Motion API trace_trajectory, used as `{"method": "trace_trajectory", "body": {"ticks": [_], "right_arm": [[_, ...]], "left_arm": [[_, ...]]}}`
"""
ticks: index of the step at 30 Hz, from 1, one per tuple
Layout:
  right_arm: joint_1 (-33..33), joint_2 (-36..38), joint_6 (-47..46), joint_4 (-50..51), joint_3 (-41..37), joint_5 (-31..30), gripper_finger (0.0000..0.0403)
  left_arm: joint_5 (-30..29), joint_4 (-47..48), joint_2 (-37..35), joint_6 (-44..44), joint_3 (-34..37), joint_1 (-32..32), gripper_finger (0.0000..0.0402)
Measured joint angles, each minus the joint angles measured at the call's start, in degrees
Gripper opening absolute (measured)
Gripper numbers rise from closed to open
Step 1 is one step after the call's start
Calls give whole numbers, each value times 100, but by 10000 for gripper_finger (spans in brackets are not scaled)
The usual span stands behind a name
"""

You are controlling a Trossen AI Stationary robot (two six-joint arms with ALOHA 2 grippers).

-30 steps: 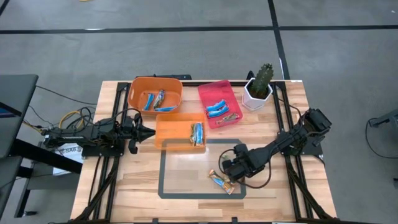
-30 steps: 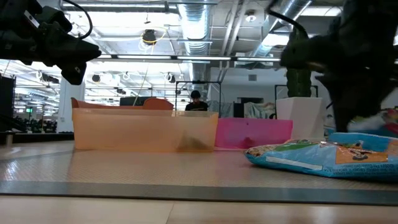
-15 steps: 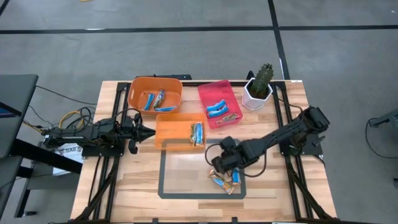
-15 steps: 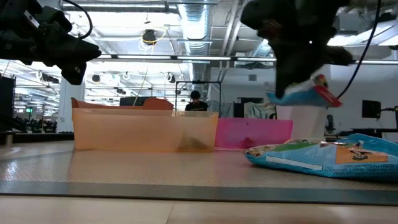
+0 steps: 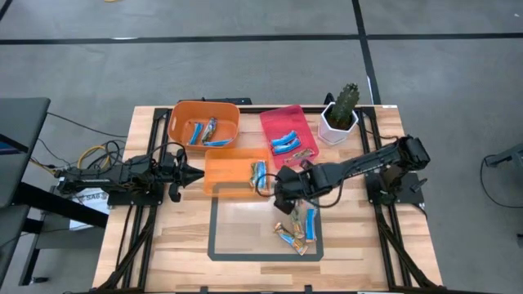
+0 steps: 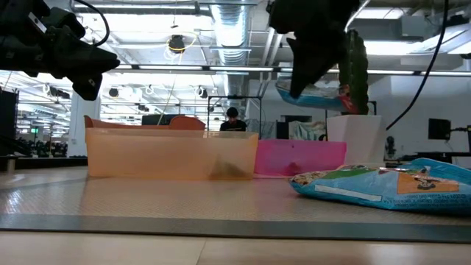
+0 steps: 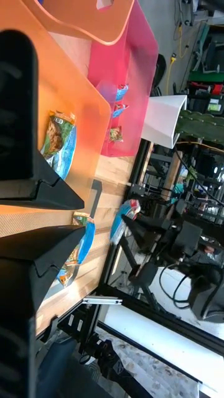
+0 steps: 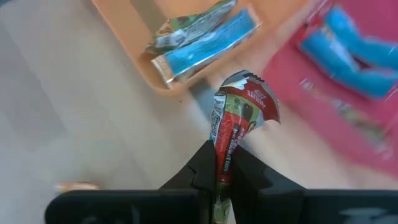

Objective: Pick and place Granola Bars by type
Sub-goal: Put the red granola bar into the red bin

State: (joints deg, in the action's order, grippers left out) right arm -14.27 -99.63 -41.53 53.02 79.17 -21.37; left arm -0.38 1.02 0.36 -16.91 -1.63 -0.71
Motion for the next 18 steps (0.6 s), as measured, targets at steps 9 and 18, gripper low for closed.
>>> {"method": "trace_trajectory", "body": {"ticks": [9,18], "right_arm": [[566,229,2303,239,155,-62,19],[1268,487,4845,88,156,-192,17]], "left_arm": [[0,0,0,0,0,-2,44],[0,4,0,0,0,-2,44]]}}
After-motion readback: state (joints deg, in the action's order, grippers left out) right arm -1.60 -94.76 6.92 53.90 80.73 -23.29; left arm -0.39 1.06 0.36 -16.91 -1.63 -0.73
